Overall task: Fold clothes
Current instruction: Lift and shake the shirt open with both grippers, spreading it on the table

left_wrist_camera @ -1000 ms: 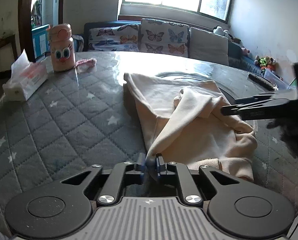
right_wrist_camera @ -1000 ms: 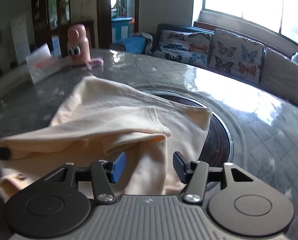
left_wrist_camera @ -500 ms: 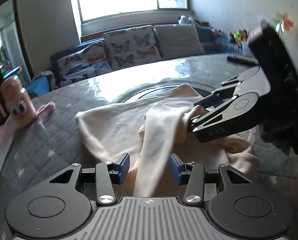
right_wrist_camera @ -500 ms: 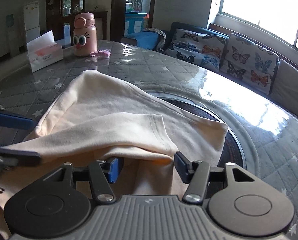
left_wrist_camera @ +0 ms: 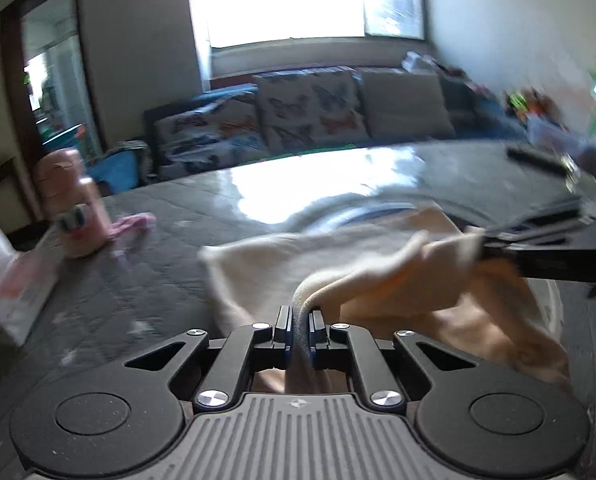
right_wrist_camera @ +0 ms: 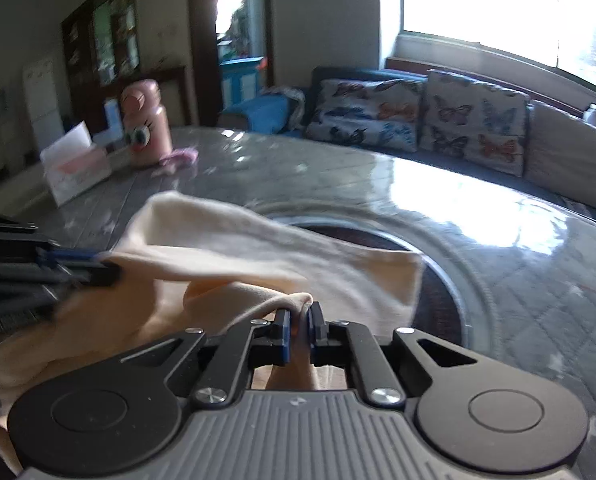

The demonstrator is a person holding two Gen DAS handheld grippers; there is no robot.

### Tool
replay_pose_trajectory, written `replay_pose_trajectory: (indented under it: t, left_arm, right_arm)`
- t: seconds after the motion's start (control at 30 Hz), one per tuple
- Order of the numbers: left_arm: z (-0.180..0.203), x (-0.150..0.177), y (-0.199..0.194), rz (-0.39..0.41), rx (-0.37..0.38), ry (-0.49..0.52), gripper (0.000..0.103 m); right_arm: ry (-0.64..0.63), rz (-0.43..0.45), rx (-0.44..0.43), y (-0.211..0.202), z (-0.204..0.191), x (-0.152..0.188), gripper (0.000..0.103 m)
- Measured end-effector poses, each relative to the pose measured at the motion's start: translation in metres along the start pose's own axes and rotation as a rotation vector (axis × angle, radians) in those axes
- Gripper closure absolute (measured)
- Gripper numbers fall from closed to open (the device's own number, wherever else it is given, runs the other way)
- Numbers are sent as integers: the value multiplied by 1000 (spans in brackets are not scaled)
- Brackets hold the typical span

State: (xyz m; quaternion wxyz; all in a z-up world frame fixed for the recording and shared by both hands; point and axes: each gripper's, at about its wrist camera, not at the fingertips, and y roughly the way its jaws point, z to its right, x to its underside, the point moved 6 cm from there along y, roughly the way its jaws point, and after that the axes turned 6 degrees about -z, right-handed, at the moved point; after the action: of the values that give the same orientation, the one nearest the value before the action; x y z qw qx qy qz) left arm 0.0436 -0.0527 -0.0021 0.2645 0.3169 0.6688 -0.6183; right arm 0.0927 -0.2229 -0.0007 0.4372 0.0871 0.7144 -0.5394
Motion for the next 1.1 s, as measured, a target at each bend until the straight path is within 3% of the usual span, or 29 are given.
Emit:
replay_pose_trajectory:
  t: [0.23, 0.43, 0.57, 0.67, 0.73, 0.8, 0.87, 0.93, 1.1]
  left_arm:
    - [-74, 17, -28, 19, -109, -177, 94]
    - [-122, 63, -44, -38, -148, -316, 94]
    - [-136, 95, -39, -125, -151, -380, 93]
    - [-137, 102, -43, -138, -164, -380, 89]
    - [-135, 101, -51, -127, -172, -364, 80]
    - [-134, 99, -60, -117, -194, -347, 71]
    - [-136, 96, -65, -110, -213, -345, 66]
    - [-140, 93, -68, -103, -226, -348, 59]
    - [-143, 89, -72, -97, -236, -337, 54]
  right_arm:
    - [154, 70, 121, -49, 51, 19, 96]
    - [368, 128, 248, -101, 100, 65, 96]
    - [436, 76, 309, -113, 115, 105, 95]
    - [428, 42, 317, -112, 115, 119, 92]
    - [415, 39, 306, -110, 112, 121, 76]
    - [374, 45, 299, -104, 104, 115, 67]
    - [328, 50, 294, -97, 95, 109, 66]
    - [290, 37, 292, -84, 88, 103, 50]
    - [246, -21, 329, -56, 92, 98, 42]
